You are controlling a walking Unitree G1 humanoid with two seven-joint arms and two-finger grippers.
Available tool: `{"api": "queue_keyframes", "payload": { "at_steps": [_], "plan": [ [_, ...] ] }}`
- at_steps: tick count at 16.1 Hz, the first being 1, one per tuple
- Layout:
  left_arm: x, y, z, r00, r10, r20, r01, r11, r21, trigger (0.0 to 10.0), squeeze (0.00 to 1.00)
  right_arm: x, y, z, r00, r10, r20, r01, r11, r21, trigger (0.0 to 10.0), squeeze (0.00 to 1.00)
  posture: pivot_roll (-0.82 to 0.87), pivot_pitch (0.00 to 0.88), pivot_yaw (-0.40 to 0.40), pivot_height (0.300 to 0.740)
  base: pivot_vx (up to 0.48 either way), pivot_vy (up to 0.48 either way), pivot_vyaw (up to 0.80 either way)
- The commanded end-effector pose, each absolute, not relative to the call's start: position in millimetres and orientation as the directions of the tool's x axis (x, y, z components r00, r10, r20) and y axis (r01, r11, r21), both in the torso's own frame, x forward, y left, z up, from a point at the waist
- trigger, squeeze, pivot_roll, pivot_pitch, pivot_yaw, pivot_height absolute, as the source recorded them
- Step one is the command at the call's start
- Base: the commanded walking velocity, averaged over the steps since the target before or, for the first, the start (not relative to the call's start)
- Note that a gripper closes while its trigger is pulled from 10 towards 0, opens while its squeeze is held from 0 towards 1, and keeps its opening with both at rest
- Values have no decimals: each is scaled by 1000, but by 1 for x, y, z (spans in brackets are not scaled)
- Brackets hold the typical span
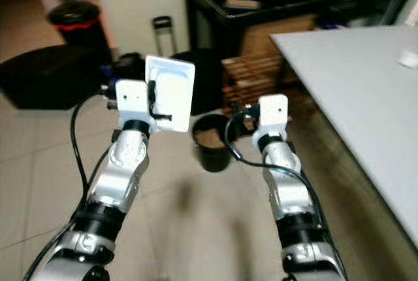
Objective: Picking trash to rubbish bin
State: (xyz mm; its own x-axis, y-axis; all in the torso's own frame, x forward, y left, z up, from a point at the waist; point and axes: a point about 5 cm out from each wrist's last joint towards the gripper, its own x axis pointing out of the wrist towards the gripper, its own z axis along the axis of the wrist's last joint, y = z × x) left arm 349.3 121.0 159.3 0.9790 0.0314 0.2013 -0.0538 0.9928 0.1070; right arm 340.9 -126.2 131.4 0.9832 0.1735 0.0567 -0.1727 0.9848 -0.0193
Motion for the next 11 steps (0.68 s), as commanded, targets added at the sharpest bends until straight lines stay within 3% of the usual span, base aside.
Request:
{"api": "queue_keyframes", "payload": {
  "at_steps": [1, 8, 11],
  "plan": [
    [351, 123, 161, 980, 36, 197, -58, 993, 106, 10000, 0, 341, -125, 132, 981, 187, 52, -185, 982, -26, 10000, 0, -62, 55, 43, 740, 461, 0, 0],
    [351, 123, 161, 980, 35, 197, -57, 993, 106, 10000, 0, 341, -124, 131, 981, 190, 42, -190, 982, -14, 10000, 0, -61, 57, 42, 740, 458, 0, 0],
    [351, 123, 162, 980, 33, 197, -54, 993, 106, 10000, 0, 341, -121, 130, 977, 208, 39, -207, 978, -18, 10000, 0, -62, 57, 44, 740, 458, 0, -800]
  ]
}}
